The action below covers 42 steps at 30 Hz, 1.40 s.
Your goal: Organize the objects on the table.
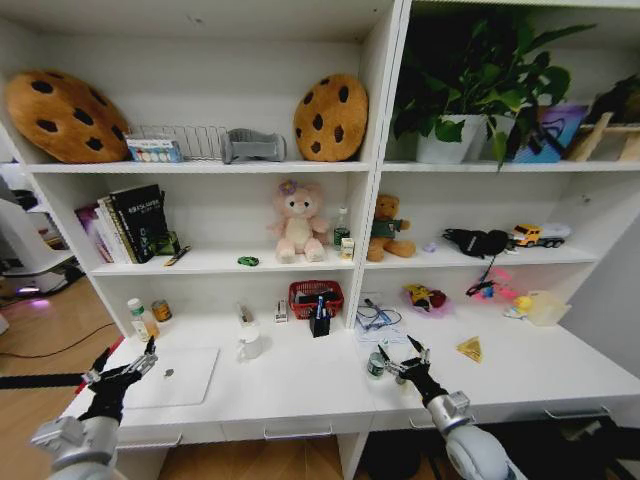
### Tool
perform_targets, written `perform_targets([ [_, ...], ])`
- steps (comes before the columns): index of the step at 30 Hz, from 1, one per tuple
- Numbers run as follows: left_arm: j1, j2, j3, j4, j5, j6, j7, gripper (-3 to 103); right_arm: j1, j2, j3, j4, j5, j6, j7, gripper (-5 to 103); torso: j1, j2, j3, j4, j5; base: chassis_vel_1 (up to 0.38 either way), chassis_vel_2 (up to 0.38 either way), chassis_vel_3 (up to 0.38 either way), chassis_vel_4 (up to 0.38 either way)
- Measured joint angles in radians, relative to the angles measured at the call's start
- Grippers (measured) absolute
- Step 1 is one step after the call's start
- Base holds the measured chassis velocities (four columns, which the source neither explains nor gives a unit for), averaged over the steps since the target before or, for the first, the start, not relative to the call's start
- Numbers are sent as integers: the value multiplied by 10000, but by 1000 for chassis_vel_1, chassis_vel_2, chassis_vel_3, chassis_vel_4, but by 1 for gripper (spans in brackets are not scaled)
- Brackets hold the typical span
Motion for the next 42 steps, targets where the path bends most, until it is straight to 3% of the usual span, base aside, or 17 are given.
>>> perform_targets([
  [26, 18, 36, 309, -136, 401, 197, -203, 100, 1076, 396, -877, -1072, 534, 27, -187, 103, 0, 0, 0, 0, 0, 0, 0, 0, 0],
  [27, 20, 12, 338, -136, 434, 197, -216, 100, 1108, 406, -858, -1125, 545, 49, -171, 94, 0, 0, 0, 0, 1, 0, 0, 0, 0],
  [29, 27, 4, 358, -142, 457, 198, -219, 100, 1120, 406, -838, -1141, 556, 66, -169, 94, 0, 0, 0, 0, 0, 0, 0, 0, 0],
  [30, 36, -6, 379, -155, 482, 199, -220, 100, 1128, 396, -819, -1142, 593, 85, -168, 84, 0, 0, 0, 0, 0, 0, 0, 0, 0],
  [32, 37, -7, 384, -156, 487, 199, -221, 100, 1127, 389, -810, -1135, 611, 90, -168, 84, 0, 1, 0, 0, 1, 0, 0, 0, 0],
  [34, 32, -3, 385, -156, 489, 202, -227, 100, 1125, 376, -781, -1085, 667, 94, -168, 73, 0, 0, 0, 0, 0, 0, 0, 0, 0],
  [35, 32, -3, 385, -156, 489, 202, -227, 100, 1125, 376, -781, -1085, 667, 94, -168, 73, 0, 0, 0, 0, 0, 0, 0, 0, 0],
  [42, 60, 54, 321, -220, 433, 209, -249, 100, 1016, 378, -694, -950, 736, 94, -146, 41, 0, 0, 0, 0, 0, 0, 0, 0, 0],
])
